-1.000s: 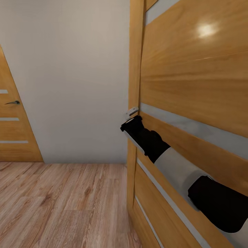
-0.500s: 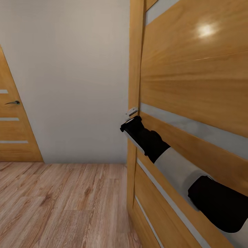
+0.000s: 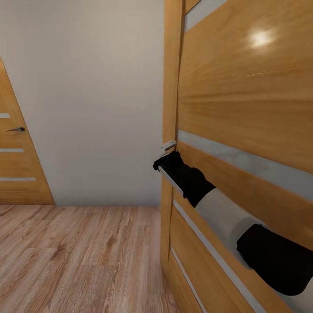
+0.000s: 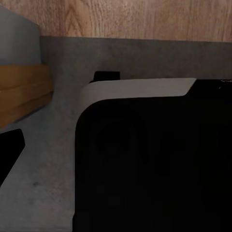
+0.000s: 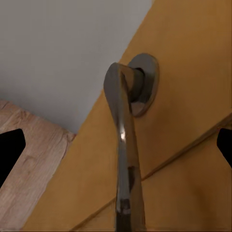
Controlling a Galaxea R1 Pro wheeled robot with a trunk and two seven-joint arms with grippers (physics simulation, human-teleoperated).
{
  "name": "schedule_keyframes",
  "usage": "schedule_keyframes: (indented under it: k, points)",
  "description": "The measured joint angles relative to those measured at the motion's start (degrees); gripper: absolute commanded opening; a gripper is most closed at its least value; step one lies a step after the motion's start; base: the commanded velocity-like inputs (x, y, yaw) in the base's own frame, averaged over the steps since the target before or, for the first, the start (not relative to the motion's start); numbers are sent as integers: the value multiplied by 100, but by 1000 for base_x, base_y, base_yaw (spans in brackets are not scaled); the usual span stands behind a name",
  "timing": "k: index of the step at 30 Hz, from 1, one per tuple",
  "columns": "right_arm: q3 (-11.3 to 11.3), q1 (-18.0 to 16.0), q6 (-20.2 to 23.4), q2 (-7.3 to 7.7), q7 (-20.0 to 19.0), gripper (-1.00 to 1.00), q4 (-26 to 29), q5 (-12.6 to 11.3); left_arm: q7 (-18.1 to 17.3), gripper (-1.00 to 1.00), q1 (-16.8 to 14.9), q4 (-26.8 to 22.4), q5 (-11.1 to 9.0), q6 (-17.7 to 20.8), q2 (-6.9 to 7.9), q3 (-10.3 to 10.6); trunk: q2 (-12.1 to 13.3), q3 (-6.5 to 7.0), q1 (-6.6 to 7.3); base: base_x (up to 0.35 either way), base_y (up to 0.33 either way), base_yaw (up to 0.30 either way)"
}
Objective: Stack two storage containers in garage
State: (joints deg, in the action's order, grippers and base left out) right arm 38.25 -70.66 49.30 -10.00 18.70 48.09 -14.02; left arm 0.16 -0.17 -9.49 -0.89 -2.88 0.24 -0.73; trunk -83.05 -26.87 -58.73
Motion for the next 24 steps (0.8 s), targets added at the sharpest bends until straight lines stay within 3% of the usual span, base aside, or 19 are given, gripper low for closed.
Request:
schedule_keyframes:
  k: [9,17,24]
  points:
    - [61,289,235,0,0,100,119,113,0,100,1,-2,1,15,11,-8,0,0,0,0,0,0]
    - [59,304,493,0,-2,100,376,381,7,100,1,-4,-6,12,12,-9,0,0,0,0,0,0]
    - [54,305,718,0,-4,100,514,391,8,100,1,-1,-6,14,11,-9,0,0,0,0,25,0]
